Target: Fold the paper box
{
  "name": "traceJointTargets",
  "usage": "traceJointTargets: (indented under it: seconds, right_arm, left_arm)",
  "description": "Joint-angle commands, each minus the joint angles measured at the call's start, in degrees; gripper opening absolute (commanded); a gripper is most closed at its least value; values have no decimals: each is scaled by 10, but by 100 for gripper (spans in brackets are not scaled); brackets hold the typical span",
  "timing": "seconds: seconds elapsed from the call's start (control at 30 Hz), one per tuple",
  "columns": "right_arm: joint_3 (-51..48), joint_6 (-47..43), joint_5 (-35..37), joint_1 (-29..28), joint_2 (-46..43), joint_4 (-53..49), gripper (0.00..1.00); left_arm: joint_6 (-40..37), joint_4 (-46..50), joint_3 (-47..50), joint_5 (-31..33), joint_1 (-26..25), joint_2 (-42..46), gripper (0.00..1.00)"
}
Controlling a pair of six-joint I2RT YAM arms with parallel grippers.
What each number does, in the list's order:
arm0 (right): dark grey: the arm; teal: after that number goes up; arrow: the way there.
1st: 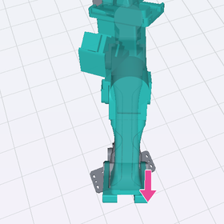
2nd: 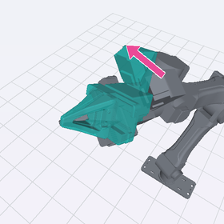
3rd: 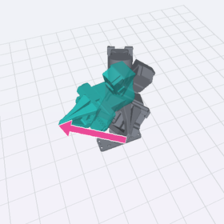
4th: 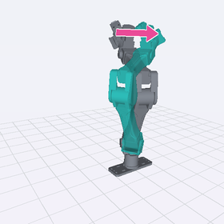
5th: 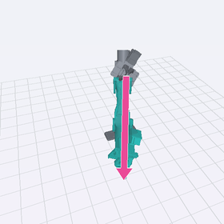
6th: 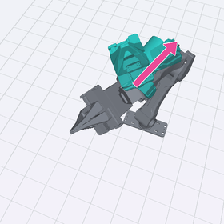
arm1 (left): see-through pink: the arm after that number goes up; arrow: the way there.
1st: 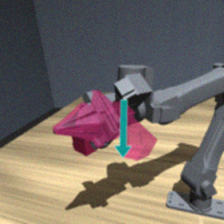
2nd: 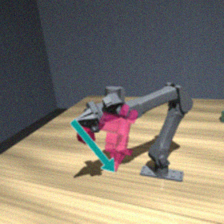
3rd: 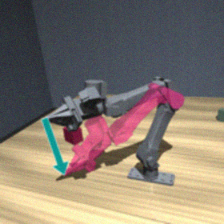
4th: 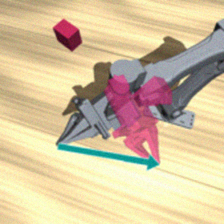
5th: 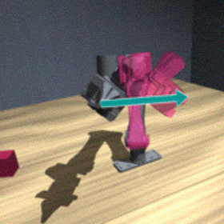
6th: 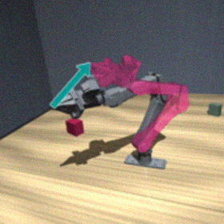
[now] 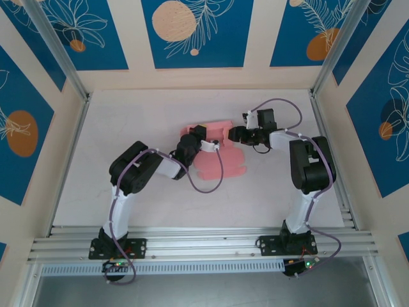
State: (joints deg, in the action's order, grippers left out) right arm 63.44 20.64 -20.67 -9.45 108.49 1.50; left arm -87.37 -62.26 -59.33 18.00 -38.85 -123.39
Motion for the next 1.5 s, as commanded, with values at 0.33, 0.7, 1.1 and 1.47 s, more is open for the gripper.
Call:
traceJointTargets:
  seconds: [0.33, 0.7, 1.1, 1.47]
  right_arm:
    - [22, -7, 56, -9, 16, -25, 48]
    - [11, -5, 118, -29, 9, -8, 46]
    - [12, 10, 123, -30, 12, 4, 47]
    - [12, 12, 106, -47, 17, 39, 47]
  left_arm:
    - [50, 71, -6, -31, 6, 25, 0]
    - [120, 150, -19, -56, 13, 62, 0]
    - [134, 193, -10, -74, 17, 83, 0]
    - [134, 186, -3, -56, 17, 74, 0]
